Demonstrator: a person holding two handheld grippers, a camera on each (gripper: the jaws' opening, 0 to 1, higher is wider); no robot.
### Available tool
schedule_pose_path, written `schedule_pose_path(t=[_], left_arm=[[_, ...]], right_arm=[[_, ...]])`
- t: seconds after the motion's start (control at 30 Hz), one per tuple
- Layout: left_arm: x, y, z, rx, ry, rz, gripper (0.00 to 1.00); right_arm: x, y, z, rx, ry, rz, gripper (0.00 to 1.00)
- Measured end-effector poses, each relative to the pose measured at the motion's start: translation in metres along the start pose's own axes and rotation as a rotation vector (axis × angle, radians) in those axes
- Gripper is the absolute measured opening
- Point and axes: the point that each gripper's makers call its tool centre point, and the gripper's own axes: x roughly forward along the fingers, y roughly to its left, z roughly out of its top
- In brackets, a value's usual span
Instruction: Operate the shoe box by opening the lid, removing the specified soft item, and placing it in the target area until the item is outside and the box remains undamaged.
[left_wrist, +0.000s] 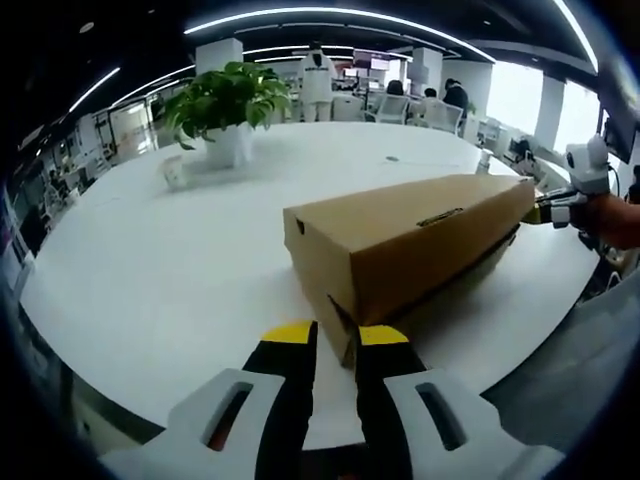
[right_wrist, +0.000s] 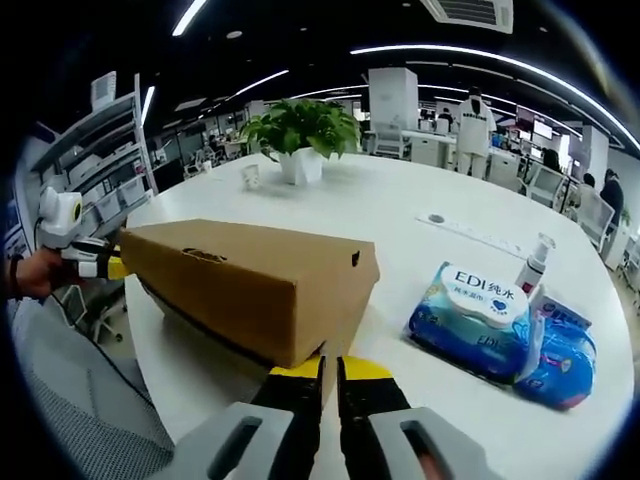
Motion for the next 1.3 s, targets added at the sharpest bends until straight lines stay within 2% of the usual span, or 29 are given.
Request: schedule_pose_path(t=[1.3], left_arm=[[-0.002,-0.006,-0.012,0.011,0.029,-0.028,0.12]], right_arm=[[0.005,-0.001,-0.019,-0.001,0.043,-0.002,0.0]])
